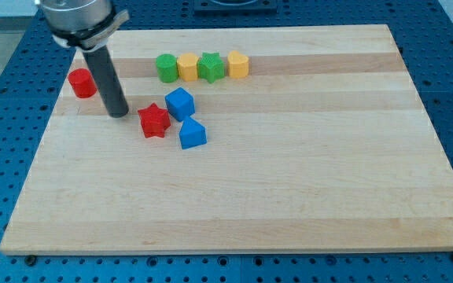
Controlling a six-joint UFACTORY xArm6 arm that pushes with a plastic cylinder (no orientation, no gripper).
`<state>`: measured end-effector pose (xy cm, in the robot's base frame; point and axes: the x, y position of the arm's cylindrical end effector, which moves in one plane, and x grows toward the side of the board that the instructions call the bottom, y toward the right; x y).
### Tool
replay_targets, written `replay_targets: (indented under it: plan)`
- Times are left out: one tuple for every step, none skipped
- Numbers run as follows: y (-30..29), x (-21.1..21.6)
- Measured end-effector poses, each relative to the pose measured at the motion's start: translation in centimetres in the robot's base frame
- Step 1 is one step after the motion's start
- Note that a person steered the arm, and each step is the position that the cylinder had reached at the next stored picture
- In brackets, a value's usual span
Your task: Place the red star between the blue cube and the blue triangle
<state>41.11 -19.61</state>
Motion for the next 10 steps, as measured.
replay_targets:
  plan:
    - [-0.1, 2.8]
    - [3.3, 2.9]
    - [6.8, 2.5]
    - [7.3, 2.5]
    - [6.4, 2.5]
    - [6.7, 2.5]
    - [7.3, 2.5]
    - [8.7, 2.4]
    - [9.4, 2.2]
    - [6.4, 1.4]
